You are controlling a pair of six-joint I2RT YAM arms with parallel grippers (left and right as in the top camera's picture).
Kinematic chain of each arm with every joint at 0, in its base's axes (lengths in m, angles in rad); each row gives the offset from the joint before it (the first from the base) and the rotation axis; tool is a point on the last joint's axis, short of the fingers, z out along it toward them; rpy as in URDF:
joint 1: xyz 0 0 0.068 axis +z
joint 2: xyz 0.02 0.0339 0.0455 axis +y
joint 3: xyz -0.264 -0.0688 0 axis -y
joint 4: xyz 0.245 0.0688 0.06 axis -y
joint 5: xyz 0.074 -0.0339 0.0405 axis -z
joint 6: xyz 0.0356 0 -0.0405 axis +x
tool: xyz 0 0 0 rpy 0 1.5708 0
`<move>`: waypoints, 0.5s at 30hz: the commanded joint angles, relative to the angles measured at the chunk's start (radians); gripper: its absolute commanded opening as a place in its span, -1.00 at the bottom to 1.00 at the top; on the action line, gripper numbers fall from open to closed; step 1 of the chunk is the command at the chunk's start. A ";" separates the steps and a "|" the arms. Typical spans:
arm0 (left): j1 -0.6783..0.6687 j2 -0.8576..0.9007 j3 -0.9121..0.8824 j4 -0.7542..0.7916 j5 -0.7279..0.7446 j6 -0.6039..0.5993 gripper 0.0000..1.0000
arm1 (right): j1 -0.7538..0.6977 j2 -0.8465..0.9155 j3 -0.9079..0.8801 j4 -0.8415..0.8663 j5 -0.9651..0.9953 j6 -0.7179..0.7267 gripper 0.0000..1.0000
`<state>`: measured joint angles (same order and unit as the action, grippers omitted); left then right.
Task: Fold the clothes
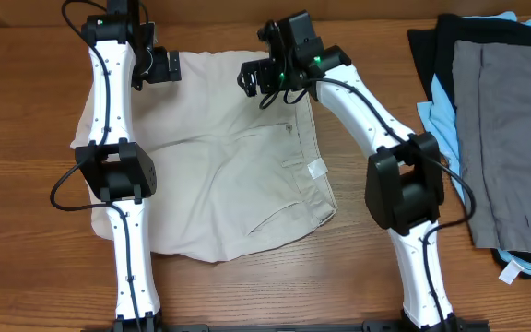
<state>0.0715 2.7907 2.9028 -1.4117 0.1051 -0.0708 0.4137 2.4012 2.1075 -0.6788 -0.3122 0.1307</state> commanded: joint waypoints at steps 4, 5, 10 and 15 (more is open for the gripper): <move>0.006 0.014 0.004 -0.021 0.006 -0.019 1.00 | -0.009 0.076 0.013 -0.003 -0.049 0.032 1.00; 0.008 0.014 0.004 -0.024 0.003 -0.019 1.00 | -0.009 0.085 0.013 -0.007 -0.048 0.037 1.00; 0.016 0.014 0.004 -0.027 -0.039 -0.019 1.00 | -0.020 0.109 0.013 -0.018 -0.031 0.054 1.00; 0.033 0.014 0.004 -0.043 -0.110 -0.019 0.99 | -0.050 0.128 0.013 -0.072 0.010 0.065 1.00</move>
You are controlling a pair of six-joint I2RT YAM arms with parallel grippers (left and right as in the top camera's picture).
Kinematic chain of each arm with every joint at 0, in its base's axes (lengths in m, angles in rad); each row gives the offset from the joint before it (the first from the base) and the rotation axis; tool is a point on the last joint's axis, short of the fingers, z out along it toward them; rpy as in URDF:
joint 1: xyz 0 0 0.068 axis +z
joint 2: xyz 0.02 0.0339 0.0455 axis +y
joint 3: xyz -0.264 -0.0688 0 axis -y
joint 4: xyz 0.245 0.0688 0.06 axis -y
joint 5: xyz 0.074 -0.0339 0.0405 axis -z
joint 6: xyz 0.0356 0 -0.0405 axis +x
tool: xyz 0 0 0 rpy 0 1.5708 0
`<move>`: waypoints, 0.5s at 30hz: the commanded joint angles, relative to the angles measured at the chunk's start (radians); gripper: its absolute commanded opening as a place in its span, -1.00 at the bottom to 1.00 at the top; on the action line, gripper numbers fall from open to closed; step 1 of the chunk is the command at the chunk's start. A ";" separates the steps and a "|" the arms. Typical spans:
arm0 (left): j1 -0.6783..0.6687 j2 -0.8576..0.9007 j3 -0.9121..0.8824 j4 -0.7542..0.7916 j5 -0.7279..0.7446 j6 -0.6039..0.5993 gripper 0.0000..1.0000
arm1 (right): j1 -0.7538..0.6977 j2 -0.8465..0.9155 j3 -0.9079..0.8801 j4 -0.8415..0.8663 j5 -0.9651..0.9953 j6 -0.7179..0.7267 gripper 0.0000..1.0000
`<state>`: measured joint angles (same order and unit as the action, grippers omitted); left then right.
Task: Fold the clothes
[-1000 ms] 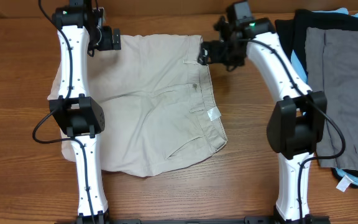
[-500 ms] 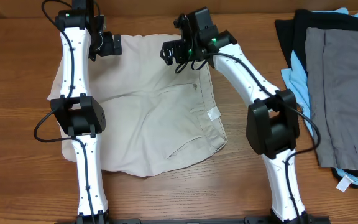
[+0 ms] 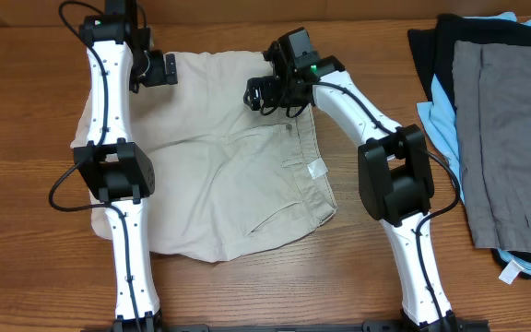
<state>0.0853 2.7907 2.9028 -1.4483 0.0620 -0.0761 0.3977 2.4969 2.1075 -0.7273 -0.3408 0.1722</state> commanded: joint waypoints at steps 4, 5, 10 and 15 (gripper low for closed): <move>0.040 0.015 0.004 -0.010 -0.073 -0.026 1.00 | -0.066 0.033 0.013 -0.061 0.089 0.039 1.00; 0.046 0.015 0.004 -0.010 -0.073 -0.039 1.00 | -0.075 0.033 0.013 -0.066 0.089 0.039 1.00; 0.075 0.017 0.004 -0.022 -0.072 -0.098 0.99 | -0.124 0.033 0.013 -0.096 0.090 0.046 1.00; 0.082 0.019 -0.028 -0.019 -0.069 -0.108 0.99 | -0.172 0.034 0.013 -0.133 0.090 0.045 1.00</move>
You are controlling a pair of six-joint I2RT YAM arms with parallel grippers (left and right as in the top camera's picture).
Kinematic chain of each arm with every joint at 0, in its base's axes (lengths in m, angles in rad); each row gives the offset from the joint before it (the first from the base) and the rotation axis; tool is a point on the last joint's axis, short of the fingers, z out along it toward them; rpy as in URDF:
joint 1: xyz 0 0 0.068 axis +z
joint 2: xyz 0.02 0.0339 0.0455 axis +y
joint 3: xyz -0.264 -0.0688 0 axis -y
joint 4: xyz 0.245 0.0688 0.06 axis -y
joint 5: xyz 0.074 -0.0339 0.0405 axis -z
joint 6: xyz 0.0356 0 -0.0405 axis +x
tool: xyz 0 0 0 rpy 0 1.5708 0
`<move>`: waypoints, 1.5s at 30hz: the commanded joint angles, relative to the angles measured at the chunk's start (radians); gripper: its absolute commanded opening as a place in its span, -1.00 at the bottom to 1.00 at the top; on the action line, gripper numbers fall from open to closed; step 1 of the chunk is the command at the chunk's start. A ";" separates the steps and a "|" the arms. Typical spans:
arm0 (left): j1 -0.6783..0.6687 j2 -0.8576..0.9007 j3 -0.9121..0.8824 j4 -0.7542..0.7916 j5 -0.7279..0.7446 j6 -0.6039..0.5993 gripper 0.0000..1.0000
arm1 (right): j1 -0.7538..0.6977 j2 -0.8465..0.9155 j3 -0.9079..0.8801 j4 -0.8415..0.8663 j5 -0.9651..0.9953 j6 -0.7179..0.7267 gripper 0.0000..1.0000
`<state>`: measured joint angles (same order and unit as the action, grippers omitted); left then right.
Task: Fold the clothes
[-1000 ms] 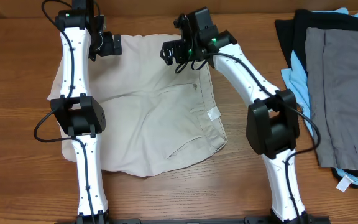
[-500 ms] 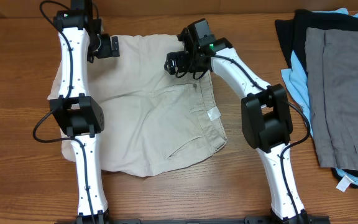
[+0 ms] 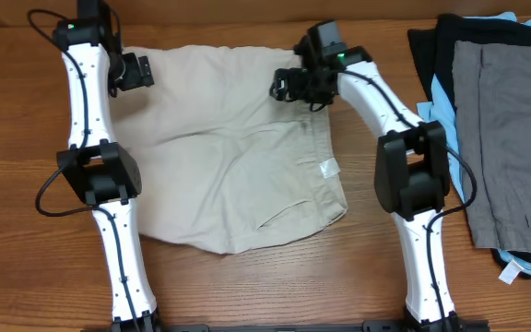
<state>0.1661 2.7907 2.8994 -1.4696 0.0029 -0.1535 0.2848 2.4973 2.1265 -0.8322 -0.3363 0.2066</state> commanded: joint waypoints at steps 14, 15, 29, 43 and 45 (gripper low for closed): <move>-0.016 0.019 -0.223 0.116 0.062 0.036 0.85 | -0.106 0.033 -0.006 -0.089 0.082 -0.005 1.00; -0.016 0.019 -0.223 0.113 0.047 0.041 0.78 | -0.106 0.033 -0.006 -0.089 0.082 -0.005 1.00; 0.056 0.019 -0.229 0.032 -0.098 -0.020 0.89 | -0.106 0.033 -0.006 -0.094 0.082 -0.005 1.00; 0.148 0.017 -0.225 -0.045 -0.098 -0.053 0.97 | -0.107 0.033 -0.005 -0.098 0.081 -0.013 1.00; 0.148 0.011 -0.213 -0.045 -0.085 -0.052 1.00 | -0.109 0.027 0.008 -0.103 0.081 -0.021 1.00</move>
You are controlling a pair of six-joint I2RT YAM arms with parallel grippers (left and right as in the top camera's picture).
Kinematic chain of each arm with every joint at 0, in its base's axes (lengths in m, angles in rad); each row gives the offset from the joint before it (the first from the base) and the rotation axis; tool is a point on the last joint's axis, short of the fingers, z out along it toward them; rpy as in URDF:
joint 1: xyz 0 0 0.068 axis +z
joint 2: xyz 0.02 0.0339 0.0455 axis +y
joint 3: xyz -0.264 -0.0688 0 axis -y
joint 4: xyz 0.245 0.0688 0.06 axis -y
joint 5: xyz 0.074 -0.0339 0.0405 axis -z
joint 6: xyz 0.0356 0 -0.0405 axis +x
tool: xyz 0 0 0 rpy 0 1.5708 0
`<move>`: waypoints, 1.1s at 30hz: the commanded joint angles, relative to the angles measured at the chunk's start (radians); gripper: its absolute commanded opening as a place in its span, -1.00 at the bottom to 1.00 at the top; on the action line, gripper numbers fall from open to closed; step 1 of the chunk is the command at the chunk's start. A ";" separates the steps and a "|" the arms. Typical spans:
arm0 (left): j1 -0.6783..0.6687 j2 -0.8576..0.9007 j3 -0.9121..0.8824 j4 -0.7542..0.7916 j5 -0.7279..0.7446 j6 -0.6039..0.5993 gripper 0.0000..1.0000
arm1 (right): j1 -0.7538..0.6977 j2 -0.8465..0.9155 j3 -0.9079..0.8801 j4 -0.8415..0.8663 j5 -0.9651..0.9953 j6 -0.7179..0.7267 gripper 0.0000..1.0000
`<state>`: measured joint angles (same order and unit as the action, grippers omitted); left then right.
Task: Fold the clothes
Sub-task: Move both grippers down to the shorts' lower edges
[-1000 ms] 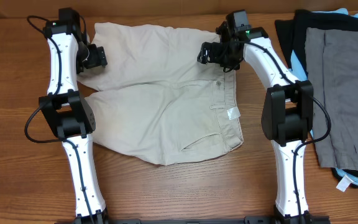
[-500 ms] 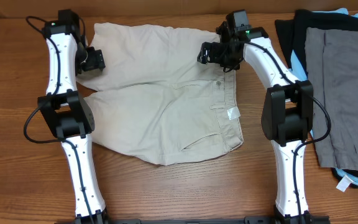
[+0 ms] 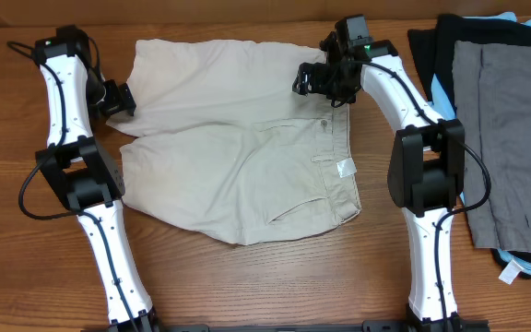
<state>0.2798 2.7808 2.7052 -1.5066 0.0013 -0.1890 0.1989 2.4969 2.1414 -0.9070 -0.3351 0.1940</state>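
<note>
Beige shorts (image 3: 238, 157) lie spread flat on the wooden table, waistband with a white label (image 3: 344, 168) to the right and the legs to the left. My left gripper (image 3: 121, 99) sits at the shorts' upper-left hem and appears shut on the fabric edge. At the upper-right corner near the waistband, my right gripper (image 3: 310, 83) is pressed onto the cloth and appears shut on it. The arm bodies partly hide both sets of fingertips.
A pile of clothes (image 3: 496, 120) in black, grey and light blue lies at the right edge of the table. The right arm's base column (image 3: 427, 184) stands between the shorts and that pile. Bare wood (image 3: 275, 286) shows in front.
Both grippers have moved outward, the left further left and slightly nearer, the right further right. The shorts now lie wider and flatter, and have shifted to the right.
At first the two grippers were close together at the far edge of the bunched shorts. At each later moment they stood further apart, with the fabric spread more between them. Now the shorts lie stretched out flat with both legs showing.
</note>
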 commanded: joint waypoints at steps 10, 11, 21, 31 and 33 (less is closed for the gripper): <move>0.019 -0.084 0.304 -0.115 0.079 -0.017 1.00 | -0.029 -0.171 0.317 -0.237 0.087 0.030 1.00; 0.018 -0.104 0.342 -0.138 0.099 -0.017 1.00 | -0.029 -0.196 0.362 -0.276 0.087 0.045 1.00; -0.040 -0.435 0.432 -0.183 0.228 0.005 1.00 | -0.021 -0.478 0.510 -0.561 0.089 0.126 1.00; -0.203 -0.622 0.421 -0.183 0.190 0.059 1.00 | 0.056 -0.696 0.491 -0.787 0.309 0.174 1.00; -0.232 -0.641 0.394 -0.183 0.186 0.063 1.00 | 0.086 -0.735 0.467 -0.787 0.314 0.174 1.00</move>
<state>0.0784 2.1529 3.1317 -1.6844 0.1947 -0.1532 0.2436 1.8297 2.6324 -1.6951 -0.0959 0.3519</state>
